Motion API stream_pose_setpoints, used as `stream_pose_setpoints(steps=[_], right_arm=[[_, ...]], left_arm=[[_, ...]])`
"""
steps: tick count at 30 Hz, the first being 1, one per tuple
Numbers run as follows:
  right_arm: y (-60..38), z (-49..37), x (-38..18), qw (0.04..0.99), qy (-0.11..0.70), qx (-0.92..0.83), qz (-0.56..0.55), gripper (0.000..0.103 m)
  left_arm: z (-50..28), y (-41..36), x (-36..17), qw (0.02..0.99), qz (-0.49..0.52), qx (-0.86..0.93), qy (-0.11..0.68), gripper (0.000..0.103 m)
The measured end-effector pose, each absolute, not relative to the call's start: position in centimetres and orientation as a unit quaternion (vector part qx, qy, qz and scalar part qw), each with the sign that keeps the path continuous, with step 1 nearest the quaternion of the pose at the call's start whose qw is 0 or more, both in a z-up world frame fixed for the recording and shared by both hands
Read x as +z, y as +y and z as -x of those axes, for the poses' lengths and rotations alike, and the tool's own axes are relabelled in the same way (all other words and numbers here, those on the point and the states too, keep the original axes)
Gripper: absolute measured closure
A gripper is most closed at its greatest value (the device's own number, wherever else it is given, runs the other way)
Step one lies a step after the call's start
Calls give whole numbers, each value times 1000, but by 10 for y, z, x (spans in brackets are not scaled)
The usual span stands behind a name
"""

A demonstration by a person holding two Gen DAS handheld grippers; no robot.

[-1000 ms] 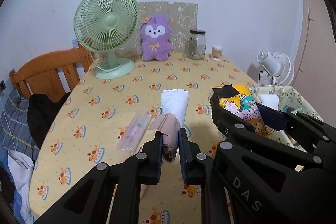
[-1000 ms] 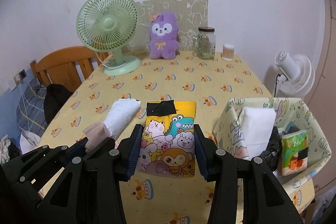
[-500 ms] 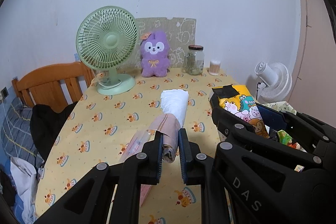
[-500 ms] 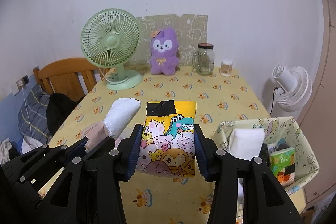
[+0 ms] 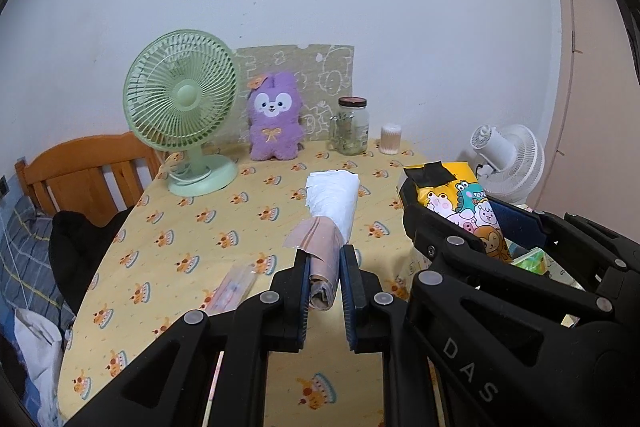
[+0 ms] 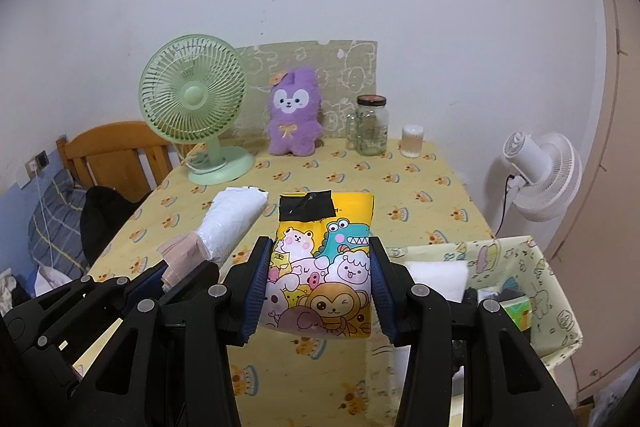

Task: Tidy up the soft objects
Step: 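Lift the snack bag and beige cloth and carry them over the box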

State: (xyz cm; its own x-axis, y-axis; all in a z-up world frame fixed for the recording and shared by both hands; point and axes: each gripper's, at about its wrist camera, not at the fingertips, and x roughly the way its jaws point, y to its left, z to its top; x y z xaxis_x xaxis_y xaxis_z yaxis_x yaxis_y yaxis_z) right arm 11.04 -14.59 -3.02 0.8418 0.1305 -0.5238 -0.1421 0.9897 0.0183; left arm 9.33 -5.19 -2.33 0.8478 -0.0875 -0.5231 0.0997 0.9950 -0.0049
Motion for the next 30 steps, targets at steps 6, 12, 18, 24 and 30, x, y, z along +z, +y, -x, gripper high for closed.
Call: stream_pose_setpoints(steps=[6,12,18,24,30], right_arm=[[-164,-111,-28,961,268,61,7,53],[-184,-112,-24,963,265,46,6,53],[-207,-110,-22,965,261,22,0,53],[-226,-110,-21,966,258,4,1,53],[-241,-109,-22,967,254,-8,2,53]], left_arm=[[-98,-69,-22,961,-18,-61,269,91],[-100,-88,-20,961,-25,-76,266,91],[-103,-111,-19,959,-35,-100,263,91],[-106,-130,-19,958,-42,-115,260,91],[-108,-145,-20,957,-47,-126,258,91]])
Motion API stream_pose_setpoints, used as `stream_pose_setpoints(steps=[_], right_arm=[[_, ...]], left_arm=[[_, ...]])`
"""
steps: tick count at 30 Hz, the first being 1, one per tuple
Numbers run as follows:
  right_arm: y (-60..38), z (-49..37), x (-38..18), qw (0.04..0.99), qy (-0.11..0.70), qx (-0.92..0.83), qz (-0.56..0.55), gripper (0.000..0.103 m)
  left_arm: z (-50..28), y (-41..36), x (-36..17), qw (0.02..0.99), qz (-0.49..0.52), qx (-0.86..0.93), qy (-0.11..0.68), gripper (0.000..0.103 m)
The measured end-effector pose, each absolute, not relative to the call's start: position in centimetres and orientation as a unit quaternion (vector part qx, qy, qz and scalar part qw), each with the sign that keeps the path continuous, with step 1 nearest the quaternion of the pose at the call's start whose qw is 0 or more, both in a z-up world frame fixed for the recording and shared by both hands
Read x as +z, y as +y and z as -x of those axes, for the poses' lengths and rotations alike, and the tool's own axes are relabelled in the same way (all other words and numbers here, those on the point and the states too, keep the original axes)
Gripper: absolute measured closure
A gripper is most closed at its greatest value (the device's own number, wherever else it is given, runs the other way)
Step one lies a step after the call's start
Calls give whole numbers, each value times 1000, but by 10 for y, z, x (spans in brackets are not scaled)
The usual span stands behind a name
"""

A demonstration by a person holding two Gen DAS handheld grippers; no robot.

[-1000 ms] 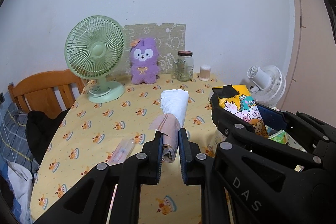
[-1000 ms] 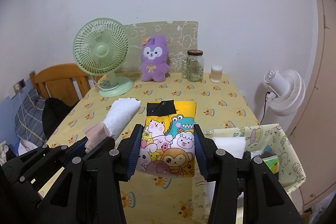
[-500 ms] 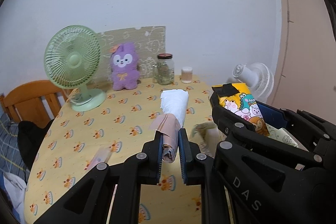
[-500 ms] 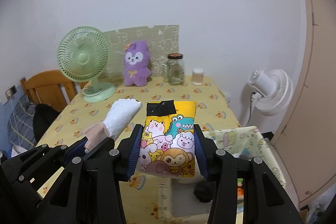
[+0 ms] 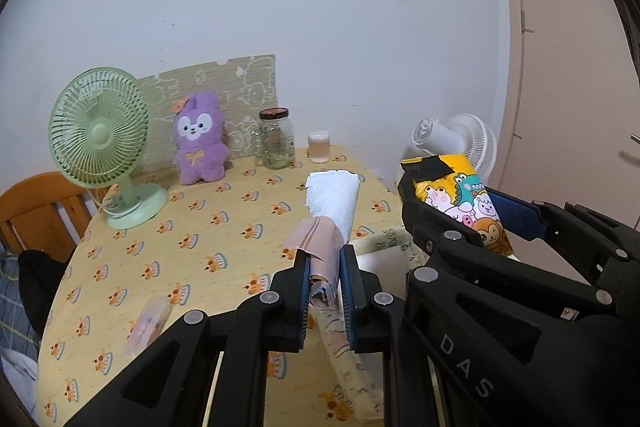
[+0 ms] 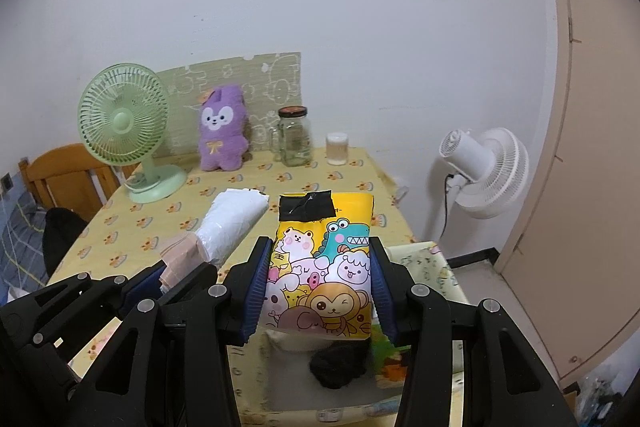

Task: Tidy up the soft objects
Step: 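Lift the snack bag and beige cloth and carry them over the box, then lower both held items into the box and open both tools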

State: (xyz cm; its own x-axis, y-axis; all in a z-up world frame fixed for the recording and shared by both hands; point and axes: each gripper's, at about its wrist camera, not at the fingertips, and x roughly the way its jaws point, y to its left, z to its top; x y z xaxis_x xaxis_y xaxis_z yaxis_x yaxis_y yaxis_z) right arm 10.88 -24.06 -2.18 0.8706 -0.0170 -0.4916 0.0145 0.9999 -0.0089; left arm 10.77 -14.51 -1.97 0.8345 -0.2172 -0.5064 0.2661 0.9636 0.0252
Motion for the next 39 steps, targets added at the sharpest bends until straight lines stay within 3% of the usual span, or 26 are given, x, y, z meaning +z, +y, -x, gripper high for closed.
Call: stream_pose_setpoints(steps=[32,34,36,39], right_arm=[[-320,-124,-63,953,293,-73,-26,53],[-322,-125,-65,952,295,-75,-25,53],[-325,-127,-68,951,299,-75,-25,53],[-328,-129,-73,950,304,-72,-29,53]], left_arm=[[-129,-228,-59,925,-81,-194,315,89],[-130,-231,-62,923,-86,-198,320,82],[-132,-233,-64,920,-93,-198,325,65],[-133,-236,-66,918,-102,-196,329,53]])
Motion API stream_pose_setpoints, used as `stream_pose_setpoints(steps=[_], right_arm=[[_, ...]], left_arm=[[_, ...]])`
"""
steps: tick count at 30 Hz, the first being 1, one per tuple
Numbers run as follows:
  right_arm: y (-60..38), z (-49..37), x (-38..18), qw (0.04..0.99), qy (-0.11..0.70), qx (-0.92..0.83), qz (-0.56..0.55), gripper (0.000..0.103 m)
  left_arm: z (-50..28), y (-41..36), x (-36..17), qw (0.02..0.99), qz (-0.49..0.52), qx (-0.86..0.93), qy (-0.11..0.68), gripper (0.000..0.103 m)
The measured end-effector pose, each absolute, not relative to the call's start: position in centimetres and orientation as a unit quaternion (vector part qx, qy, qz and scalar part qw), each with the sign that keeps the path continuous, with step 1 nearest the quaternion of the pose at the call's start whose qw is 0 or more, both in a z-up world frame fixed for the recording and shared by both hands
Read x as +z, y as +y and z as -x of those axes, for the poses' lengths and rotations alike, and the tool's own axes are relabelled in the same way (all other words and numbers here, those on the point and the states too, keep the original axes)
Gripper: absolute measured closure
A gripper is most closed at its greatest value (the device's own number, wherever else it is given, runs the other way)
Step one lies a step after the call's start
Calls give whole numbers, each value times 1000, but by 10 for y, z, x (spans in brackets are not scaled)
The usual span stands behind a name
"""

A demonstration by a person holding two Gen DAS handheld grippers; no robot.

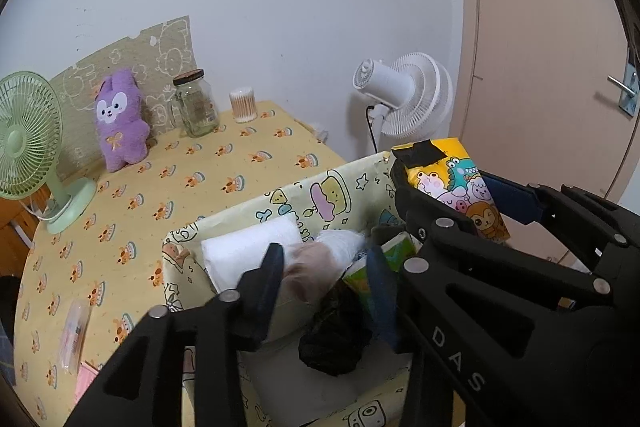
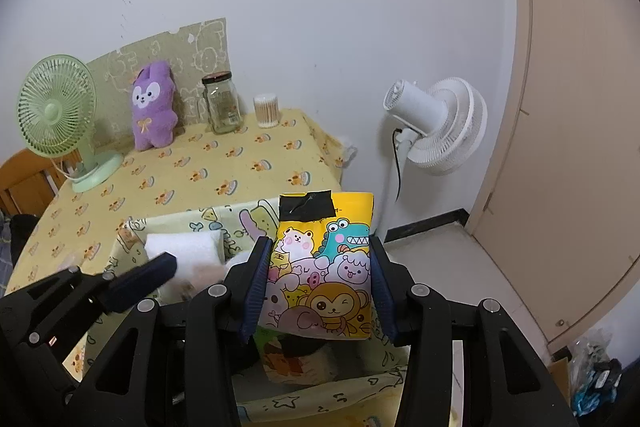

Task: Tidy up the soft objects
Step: 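Lower both held items into the box and open both tools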

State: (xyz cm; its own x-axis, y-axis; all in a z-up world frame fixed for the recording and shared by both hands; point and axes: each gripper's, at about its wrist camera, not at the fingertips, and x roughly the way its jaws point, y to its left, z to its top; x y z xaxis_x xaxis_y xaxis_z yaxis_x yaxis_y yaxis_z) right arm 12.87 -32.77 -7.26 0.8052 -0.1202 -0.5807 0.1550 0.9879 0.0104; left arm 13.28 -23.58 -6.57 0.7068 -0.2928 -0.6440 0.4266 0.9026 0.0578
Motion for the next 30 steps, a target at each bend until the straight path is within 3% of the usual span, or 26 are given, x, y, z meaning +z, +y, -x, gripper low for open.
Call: stream_pose_setpoints(steps=[11,14,19,21,30], right_arm=[[-325,-139,-83,948,312,-49,-45,53],[-325,-140,-86,946,316,-39,-60,48],[-322,-134,-84,947,312,-44,-61,25],[-321,-131,-81,948,308,-50,-60,21],[-307,-121,-68,951,301,-56,-45,16]], left_arm=[[-140,-231,-69,919,-120,-179,329,30],[-140,-229,-70,919,-119,-180,331,28],[-137,-228,-67,919,-117,-185,329,23],[-134,-226,-66,920,-115,-185,326,21],[-124,-210,-55,924,-103,-184,318,14]])
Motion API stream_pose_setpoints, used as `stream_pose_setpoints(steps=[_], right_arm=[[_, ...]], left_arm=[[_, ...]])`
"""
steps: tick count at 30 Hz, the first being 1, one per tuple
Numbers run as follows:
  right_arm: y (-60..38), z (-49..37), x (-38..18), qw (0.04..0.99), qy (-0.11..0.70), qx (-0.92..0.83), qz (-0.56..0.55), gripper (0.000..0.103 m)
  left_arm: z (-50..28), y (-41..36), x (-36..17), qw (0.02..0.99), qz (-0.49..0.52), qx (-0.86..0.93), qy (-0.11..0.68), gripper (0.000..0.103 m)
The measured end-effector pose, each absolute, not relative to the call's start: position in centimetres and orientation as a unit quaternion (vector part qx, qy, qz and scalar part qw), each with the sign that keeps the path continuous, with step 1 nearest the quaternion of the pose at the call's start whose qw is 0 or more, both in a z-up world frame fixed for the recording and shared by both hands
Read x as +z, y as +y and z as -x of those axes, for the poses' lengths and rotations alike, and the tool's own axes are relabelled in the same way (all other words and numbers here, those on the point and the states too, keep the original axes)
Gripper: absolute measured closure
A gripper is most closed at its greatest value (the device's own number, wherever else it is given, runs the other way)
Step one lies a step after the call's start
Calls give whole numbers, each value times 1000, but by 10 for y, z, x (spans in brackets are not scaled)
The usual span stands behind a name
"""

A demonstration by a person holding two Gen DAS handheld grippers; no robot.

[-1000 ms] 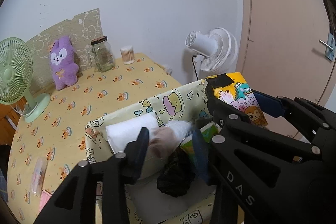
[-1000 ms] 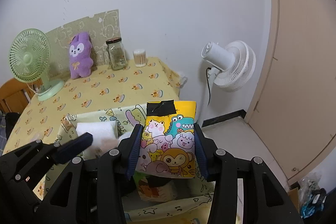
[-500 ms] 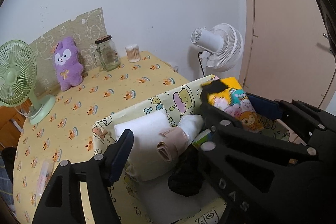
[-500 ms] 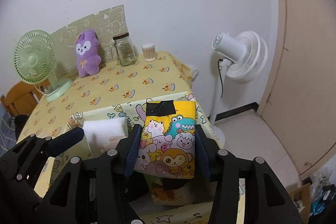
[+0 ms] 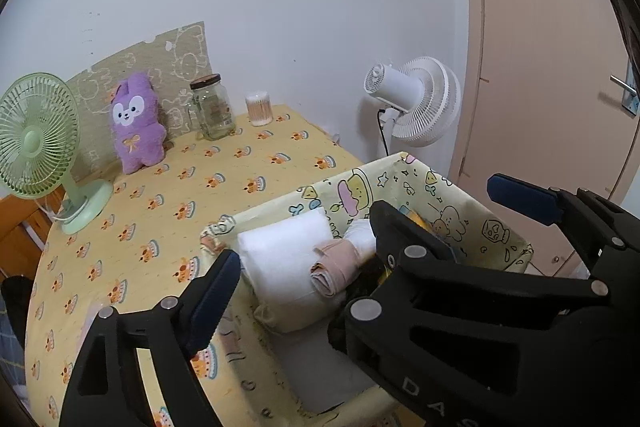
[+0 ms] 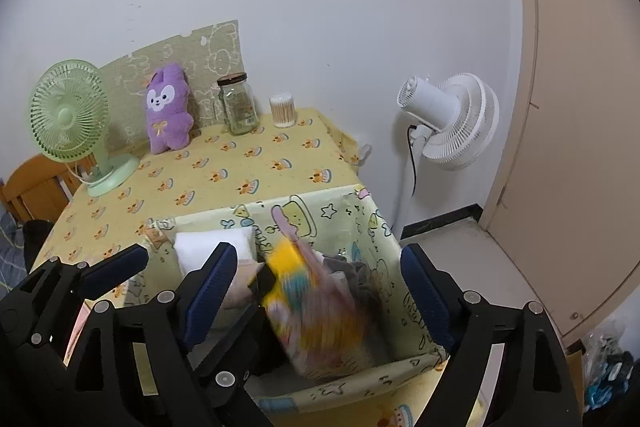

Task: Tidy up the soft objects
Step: 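Lower both held items into the box and open both tools, then withdraw both tools from the box toward the pink packet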

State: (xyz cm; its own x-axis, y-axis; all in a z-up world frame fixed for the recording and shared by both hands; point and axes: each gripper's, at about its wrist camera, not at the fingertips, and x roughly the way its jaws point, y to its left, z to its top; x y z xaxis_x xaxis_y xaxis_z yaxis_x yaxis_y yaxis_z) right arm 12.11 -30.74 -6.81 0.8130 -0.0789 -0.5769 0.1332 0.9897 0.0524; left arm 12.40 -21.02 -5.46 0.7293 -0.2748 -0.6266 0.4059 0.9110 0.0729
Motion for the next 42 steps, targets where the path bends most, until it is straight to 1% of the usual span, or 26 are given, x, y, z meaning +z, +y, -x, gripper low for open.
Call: stream_pose_setpoints(steps=[21,23,26,42], right_arm=[[-258,-95,-31,962,268,-45,-19,16],[-252,-93,-28,963,265,-43,-16,15],[-243,-90,-24,965,257,-47,-10,11],[-196,-80,-15,970,244,-19,-2,6]], left_arm=[[-100,-163,-22,942,-83,-161,283,9],[-98,-157,-20,943,-85,-157,280,8],[-94,-149,-16,946,-83,-151,274,7],[-78,-100,-8,956,-77,-116,259,6]])
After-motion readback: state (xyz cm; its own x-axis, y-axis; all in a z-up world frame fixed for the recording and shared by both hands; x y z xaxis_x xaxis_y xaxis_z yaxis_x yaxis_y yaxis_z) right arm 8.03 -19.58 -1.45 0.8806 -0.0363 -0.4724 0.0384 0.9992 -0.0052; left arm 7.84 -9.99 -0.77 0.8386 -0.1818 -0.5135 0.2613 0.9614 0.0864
